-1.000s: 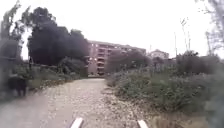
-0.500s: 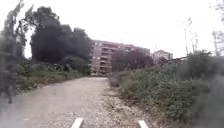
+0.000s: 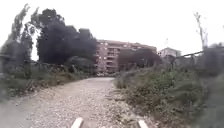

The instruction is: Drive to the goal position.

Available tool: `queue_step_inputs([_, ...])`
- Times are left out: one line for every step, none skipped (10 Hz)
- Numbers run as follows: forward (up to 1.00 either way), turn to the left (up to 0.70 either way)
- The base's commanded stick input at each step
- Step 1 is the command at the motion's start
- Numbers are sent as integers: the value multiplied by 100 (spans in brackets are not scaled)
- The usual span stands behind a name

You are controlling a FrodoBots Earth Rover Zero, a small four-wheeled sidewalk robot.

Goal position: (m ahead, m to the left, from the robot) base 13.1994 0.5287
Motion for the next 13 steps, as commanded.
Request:
queue_step_inputs([70,0])
queue_step_inputs([70,0])
queue_step_inputs([70,0])
queue_step_inputs([70,0])
queue_step_inputs([70,0])
queue_step_inputs([70,0])
queue_step_inputs([70,3])
queue_step_inputs([70,8])
queue_step_inputs([70,15])
queue_step_inputs([70,10])
queue_step_inputs([70,1])
queue_step_inputs([70,0])
queue_step_inputs([70,33])
